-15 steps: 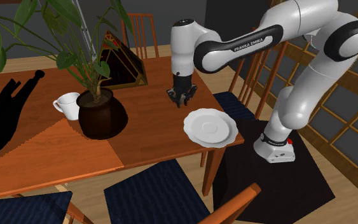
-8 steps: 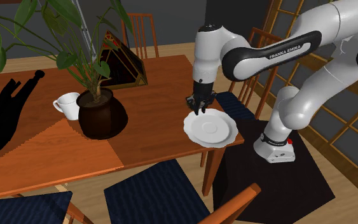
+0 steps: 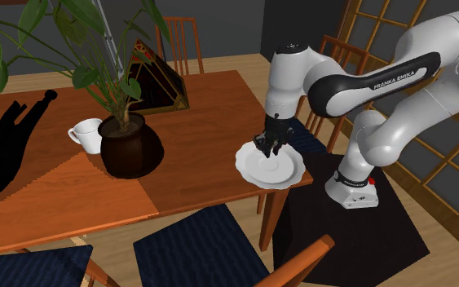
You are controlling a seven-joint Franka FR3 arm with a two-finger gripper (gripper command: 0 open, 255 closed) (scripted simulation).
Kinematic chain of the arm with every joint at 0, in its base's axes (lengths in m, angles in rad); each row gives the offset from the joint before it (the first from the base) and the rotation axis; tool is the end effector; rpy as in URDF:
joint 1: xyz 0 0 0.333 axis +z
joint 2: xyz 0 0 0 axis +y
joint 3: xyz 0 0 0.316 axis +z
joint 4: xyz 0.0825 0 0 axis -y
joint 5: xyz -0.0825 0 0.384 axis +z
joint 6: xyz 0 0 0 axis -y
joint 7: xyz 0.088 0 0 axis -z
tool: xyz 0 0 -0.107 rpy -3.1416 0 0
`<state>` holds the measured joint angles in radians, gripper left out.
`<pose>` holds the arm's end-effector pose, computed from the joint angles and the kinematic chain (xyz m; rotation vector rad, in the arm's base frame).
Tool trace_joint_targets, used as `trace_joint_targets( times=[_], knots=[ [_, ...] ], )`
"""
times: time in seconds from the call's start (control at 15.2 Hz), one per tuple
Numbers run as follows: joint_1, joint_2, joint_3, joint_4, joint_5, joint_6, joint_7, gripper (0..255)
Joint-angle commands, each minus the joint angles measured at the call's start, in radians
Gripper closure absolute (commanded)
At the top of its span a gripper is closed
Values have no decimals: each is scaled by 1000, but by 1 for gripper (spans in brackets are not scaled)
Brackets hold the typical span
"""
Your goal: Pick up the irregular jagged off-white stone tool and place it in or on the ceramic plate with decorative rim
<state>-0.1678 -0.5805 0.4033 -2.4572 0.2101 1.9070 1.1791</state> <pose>0.3703 0.1143 0.4815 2.6865 -1.6004 0.0187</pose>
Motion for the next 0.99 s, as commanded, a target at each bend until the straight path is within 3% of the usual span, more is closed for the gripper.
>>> trace_joint_targets(
  times=[0.0,0.53,0.92],
  knots=[
    [2,3,5,-26,4,29,-1,255],
    [3,35,29,-105,16,141,1,255],
    [1,35,30,-105,17,140,0,255]
  ],
)
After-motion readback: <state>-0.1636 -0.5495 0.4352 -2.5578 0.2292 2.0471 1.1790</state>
